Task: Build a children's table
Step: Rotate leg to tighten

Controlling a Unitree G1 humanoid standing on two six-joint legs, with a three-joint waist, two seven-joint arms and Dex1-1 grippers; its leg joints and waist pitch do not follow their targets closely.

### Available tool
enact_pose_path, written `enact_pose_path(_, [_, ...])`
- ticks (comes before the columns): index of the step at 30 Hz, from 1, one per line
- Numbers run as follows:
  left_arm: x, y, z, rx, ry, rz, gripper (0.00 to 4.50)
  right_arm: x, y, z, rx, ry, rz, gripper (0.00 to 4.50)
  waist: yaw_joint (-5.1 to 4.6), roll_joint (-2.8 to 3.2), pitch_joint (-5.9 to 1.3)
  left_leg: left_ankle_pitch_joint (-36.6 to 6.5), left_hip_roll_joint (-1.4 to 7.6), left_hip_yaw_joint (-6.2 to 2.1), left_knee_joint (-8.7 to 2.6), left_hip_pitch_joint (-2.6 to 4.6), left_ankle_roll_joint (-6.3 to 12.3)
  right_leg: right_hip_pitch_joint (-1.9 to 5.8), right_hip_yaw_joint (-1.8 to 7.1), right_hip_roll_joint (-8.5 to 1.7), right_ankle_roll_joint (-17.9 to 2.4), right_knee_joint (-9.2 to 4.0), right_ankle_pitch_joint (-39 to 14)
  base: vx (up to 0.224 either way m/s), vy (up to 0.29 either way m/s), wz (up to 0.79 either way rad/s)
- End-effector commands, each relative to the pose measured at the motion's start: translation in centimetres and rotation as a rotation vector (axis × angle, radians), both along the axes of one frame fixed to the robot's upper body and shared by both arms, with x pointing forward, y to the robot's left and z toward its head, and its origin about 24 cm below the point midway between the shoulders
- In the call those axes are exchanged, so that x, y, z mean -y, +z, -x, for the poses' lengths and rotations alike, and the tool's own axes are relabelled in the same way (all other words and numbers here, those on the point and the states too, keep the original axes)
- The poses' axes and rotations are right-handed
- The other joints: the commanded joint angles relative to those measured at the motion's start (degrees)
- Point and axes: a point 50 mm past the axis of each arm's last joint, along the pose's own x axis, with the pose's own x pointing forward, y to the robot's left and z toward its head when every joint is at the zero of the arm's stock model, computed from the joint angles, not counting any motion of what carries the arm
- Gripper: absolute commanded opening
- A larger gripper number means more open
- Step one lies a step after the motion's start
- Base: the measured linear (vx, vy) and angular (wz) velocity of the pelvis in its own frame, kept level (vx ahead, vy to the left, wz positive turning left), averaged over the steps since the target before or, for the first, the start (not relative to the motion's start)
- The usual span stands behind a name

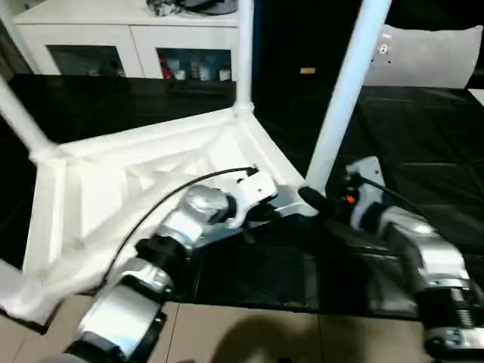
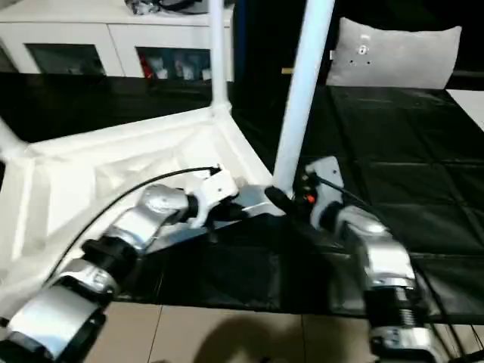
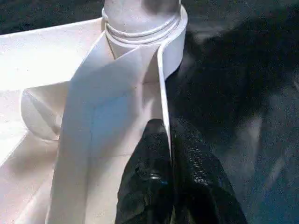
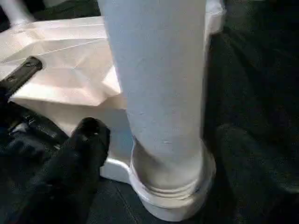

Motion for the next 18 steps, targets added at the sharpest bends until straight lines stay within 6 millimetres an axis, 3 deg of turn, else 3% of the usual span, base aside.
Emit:
enact_pose_path(1, [-0.4,-0.4,0.6,0.004,-0.087,-0.058,0.0,0.1,0.8,0.3,0.027,0.078,0.0,4.25,0.48,-0.58,-3.87,-6.09,3.54,-1.24,-3.48,-0.04,6.87,3.95,3.92,-4.79,-7.64,-3.96,-16.2,0.0,0.0,0.0])
enact_pose_path(5, [-1.6,-0.6,0.9,0.002,-0.167,-0.104,0.0,0.9,0.8,0.9,-0.007,0.209,0.071,4.45,0.65,-0.96,-3.68,-8.1,3.64,-1.12,-3.62,0.11,6.14,3.8,4.04,-4.78,-7.15,-4.17,-18.53,0.0,0.0,0.0])
enact_pose_path(9, [-2.3,-0.3,1.8,-0.014,-0.343,-0.121,0.0,1.0,1.1,1.5,0.0,0.389,0.09,4.45,1.35,-0.9,-3.91,-6.78,3.77,-1.0,-3.5,0.0,6.54,3.78,4.19,-4.9,-7.73,-3.69,-16.6,0.0,0.0,0.0])
enact_pose_path(10, [-2.5,-0.2,2.2,-0.02,-0.404,-0.126,0.0,0.9,1.2,1.7,0.0,0.444,0.077,4.12,1.74,-0.91,-4.02,-5.93,3.91,-1.02,-3.48,0.03,6.81,3.75,4.24,-4.97,-8.57,-3.38,-14.89,0.0,0.0,0.0])
enact_pose_path(12, [-2.6,-0.2,2.4,-0.022,-0.442,-0.131,0.0,0.7,1.2,1.9,-0.005,0.499,0.075,4.12,2.05,-0.98,-4.08,-5.52,4.13,-0.95,-3.48,0.1,7.04,3.66,4.37,-5.09,-9.12,-3.09,-13.91,0.0,0.0,0.0])
enact_pose_path(14, [-2.8,-0.1,2.6,-0.024,-0.468,-0.137,0.0,0.6,1.1,2.2,-0.017,0.543,0.079,3.82,2.85,-0.91,-4.23,-4.29,4.22,-0.86,-3.36,0.33,6.98,3.55,4.51,-5.05,-9.79,-2.72,-12.0,0.0,0.0,0.0])
enact_pose_path(18, [-3.1,-0.1,2.9,-0.028,-0.527,-0.158,0.0,-0.1,0.9,2.8,-0.044,0.641,0.047,3.51,3.49,-1.24,-4.15,-4.62,4.19,-0.81,-3.44,0.22,6.95,3.51,4.59,-5.11,-9.48,-2.62,-13.07,0.0,0.0,0.0])
